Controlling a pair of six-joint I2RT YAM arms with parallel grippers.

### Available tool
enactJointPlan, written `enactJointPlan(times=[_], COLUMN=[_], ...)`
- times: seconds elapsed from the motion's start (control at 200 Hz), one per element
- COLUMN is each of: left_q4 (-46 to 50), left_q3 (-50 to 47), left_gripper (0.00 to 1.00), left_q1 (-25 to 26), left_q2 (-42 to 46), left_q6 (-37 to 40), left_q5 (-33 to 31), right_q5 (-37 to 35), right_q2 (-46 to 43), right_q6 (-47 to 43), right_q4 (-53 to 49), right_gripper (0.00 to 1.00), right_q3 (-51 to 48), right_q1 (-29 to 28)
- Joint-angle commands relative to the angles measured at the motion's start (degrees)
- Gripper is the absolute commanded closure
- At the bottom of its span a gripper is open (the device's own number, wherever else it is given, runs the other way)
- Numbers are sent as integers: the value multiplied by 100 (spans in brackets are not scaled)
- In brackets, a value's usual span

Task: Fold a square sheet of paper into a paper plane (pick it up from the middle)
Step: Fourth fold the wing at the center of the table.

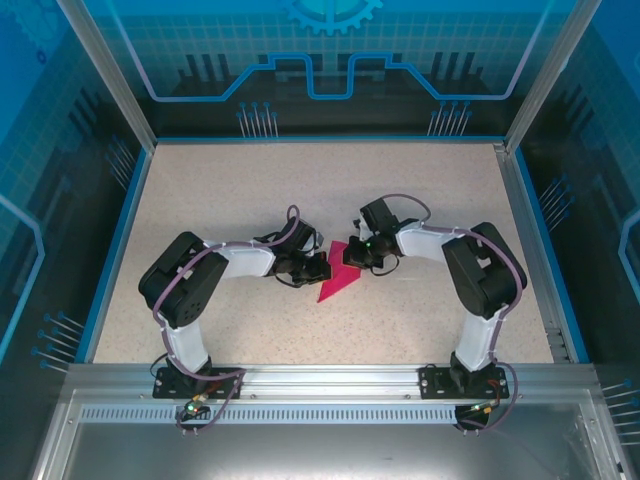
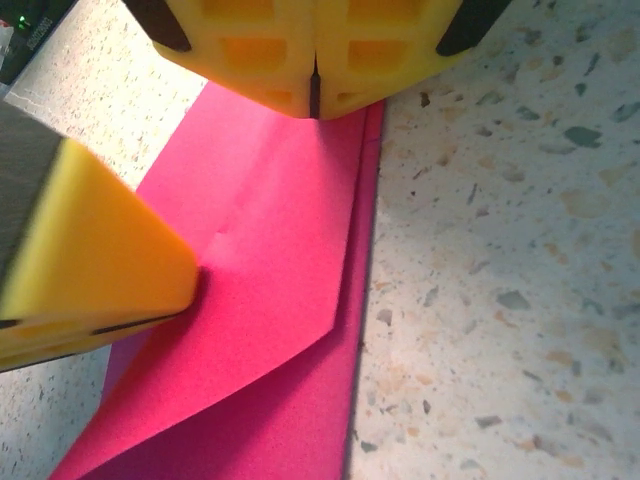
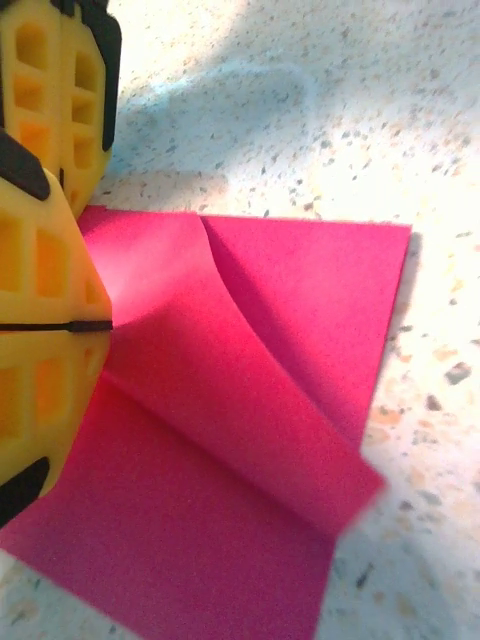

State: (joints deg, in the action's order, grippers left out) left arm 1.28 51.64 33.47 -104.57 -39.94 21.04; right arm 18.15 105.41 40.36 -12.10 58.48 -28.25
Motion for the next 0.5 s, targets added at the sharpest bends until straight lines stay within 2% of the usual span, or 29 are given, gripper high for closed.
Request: enactJointPlan(times=[0.0,0.28,0.495], left_q4=[883,933,1021], left_q3=[-83,-108,-134], left_gripper=[100,100,100], left_q1=[-26,-25,-26], left_q2=[-195,-160,-185], left_q6=[152,179,163], left_q5=[-65,-91,-95], right_q5=[-126,242,58], right_q2=[-406,203,404], right_q6=[-234,-15,-158], right_q4=[283,683,588], right_gripper=[92,92,92], right_q3=[-80,46,76], right_q1=[-131,-361,-146])
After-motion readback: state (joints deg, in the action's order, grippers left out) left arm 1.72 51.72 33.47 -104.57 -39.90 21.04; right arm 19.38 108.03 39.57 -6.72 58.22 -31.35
